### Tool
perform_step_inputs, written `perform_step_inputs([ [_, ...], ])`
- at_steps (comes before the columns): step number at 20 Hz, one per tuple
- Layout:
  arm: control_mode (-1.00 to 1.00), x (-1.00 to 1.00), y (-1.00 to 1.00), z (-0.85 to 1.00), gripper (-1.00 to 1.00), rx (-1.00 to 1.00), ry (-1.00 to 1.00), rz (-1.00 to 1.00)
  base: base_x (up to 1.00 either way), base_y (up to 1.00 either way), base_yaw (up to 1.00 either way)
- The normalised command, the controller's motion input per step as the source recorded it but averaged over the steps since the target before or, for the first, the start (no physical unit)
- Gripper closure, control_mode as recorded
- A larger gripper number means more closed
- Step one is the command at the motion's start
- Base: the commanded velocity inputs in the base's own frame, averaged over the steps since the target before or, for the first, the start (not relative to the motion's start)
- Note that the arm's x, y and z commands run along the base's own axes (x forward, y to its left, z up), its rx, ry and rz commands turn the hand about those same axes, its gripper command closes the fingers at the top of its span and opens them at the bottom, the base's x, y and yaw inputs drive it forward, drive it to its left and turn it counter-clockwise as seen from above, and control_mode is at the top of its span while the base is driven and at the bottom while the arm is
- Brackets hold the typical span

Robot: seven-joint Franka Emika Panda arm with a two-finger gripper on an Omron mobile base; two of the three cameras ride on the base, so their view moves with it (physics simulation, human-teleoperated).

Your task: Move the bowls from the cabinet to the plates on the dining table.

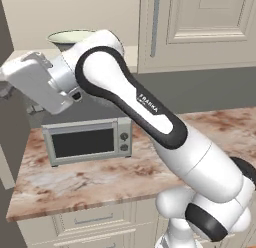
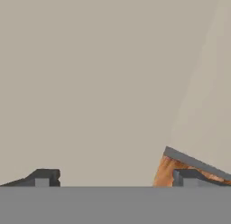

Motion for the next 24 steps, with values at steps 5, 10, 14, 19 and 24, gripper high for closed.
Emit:
perform_step_inputs([
  [5, -1.0, -0.76, -0.94, 0.0, -1.0, 0.07, -0.19, -0.21, 0.0, 0.0, 0.0],
  [10, -1.0, -0.2, -0.82, -0.14, -1.0, 0.0, -0.11, -0.18, 0.0, 0.0, 0.0],
  [14, -1.0, -0.2, -0.78, -0.02, -1.0, 0.0, -0.16, -0.18, 0.0, 0.0, 0.0],
  [19, -1.0, -0.34, -0.7, 0.0, -1.0, -0.03, -0.12, -0.17, 0.0, 0.0, 0.0],
  [24, -1.0, -0.27, -0.46, 0.0, -1.0, -0.2, -0.03, -0.15, 0.0, 0.0, 0.0],
])
